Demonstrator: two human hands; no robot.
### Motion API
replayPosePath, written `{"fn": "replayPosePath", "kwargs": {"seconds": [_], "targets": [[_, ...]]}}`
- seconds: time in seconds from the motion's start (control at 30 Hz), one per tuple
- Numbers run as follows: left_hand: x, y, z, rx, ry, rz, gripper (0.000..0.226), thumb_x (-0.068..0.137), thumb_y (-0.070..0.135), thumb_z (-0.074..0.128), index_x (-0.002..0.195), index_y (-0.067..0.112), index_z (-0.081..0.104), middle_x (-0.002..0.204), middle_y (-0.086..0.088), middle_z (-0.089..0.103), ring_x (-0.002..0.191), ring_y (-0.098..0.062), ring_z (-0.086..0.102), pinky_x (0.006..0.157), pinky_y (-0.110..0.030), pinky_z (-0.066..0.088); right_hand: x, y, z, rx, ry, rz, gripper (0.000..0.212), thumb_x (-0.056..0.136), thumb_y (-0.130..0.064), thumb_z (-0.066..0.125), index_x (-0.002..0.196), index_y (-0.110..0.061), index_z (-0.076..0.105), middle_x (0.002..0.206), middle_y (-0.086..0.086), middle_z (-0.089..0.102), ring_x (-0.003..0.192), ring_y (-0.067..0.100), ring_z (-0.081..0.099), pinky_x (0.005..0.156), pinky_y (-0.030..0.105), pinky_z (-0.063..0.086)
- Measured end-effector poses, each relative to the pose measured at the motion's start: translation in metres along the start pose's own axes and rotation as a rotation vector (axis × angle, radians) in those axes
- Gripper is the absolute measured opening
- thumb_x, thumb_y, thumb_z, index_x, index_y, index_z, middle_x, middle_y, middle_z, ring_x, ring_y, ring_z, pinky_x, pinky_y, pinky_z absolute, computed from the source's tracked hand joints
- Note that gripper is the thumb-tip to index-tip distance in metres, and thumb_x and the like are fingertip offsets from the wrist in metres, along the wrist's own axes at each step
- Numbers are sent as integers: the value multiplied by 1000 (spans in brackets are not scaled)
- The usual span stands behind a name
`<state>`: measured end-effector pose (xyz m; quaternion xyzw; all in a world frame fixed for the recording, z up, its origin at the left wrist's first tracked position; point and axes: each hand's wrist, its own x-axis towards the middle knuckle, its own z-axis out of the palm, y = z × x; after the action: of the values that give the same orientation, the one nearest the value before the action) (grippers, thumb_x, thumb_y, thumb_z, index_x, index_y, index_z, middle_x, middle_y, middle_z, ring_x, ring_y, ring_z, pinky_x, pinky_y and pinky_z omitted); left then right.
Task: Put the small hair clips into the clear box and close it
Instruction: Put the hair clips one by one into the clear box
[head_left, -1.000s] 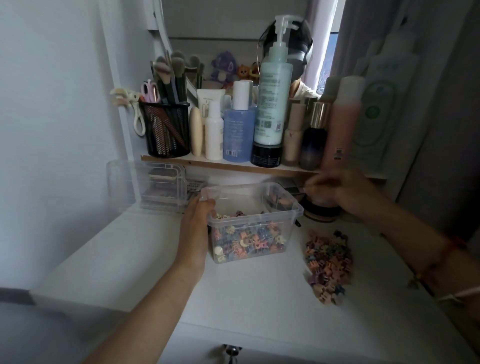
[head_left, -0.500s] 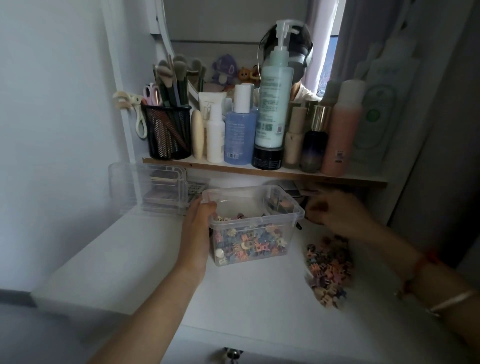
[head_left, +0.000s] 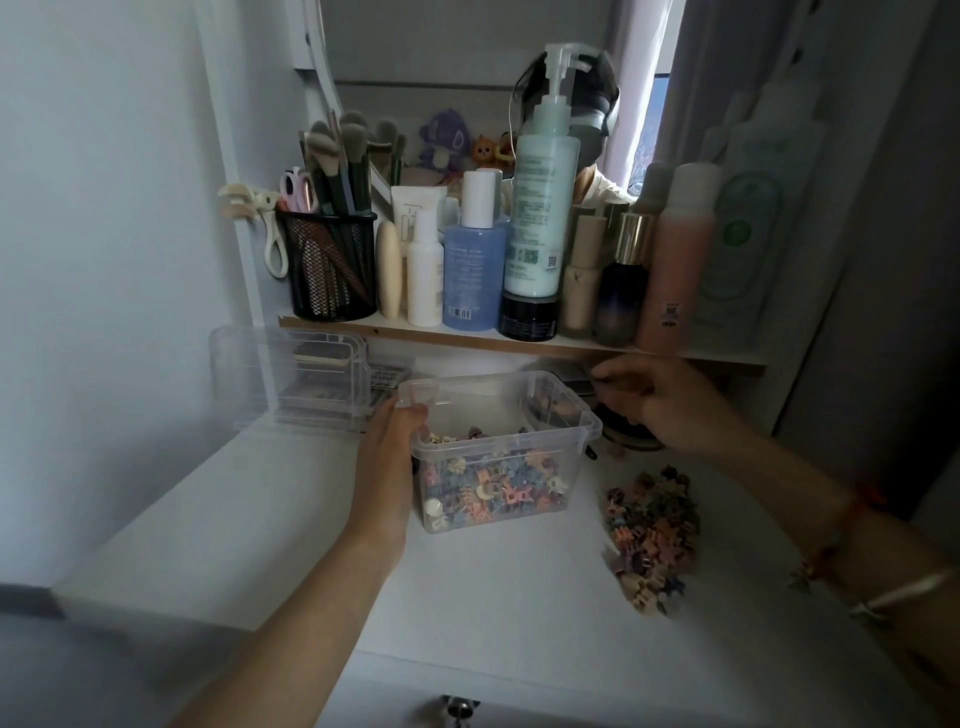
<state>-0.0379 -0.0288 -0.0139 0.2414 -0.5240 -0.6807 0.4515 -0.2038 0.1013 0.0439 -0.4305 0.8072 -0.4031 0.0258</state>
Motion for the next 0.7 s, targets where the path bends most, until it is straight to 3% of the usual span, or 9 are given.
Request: {"fn": "replayPosePath", "kwargs": {"seconds": [0.07,0.13,0.23,0.37,0.43,0.53,0.6,0.7], "targets": [[0,0,0,-4,3,-1,17,92,18,41,87,24,57,94,-3,55,74,-10,53,60,-20,44,0,8,7,-136,-62,-4,29,89,-6,51,114,-15,62,115,5,63,97,20,59,71,17,44],[-1,0,0,-6,4,-9,17,92,19,42,94,24,58,98,-1,59,78,-9,55,61,-20,46,-2,19,16,-354,-146,-21,36,87,0,44,113,-16,63,116,4,63,102,22,57,73,22,41],[-1,0,0,-8,14,-14,20,92,20,42,103,23,58,98,2,62,80,-7,57,58,-18,45,-4,32,23,-690,-185,14,35,87,-6,41,114,-14,62,117,8,63,104,26,59,74,28,43],[1,0,-1,6,17,-16,23,91,19,44,106,23,60,104,-1,63,86,-10,58,66,-23,44,-5,33,24,-734,-187,46,27,88,-9,43,104,-11,65,111,10,64,99,25,60,71,27,41],[1,0,-1,4,20,-18,20,91,19,44,100,27,60,100,0,62,83,-10,58,65,-24,44,-5,33,23,-714,-220,64,27,88,-9,46,106,-13,65,115,9,64,104,25,60,80,29,46],[0,0,0,1,10,-14,18,91,19,44,95,27,59,94,2,61,79,-9,57,61,-21,45,-2,26,15,-538,-144,77,25,86,-7,51,104,-13,68,115,6,65,104,22,60,88,30,47],[0,0,0,2,3,-2,18,91,18,44,91,27,59,90,2,61,75,-8,57,56,-15,47,0,10,5,-176,27,38,16,85,-6,59,96,-11,68,100,3,67,94,16,59,80,26,44],[1,0,-2,-12,5,4,18,91,17,44,91,26,60,88,2,60,70,-6,58,50,-8,46,-2,-22,-8,282,46,-85,12,83,-6,62,93,-12,64,79,-4,60,72,1,58,67,14,46]]}}
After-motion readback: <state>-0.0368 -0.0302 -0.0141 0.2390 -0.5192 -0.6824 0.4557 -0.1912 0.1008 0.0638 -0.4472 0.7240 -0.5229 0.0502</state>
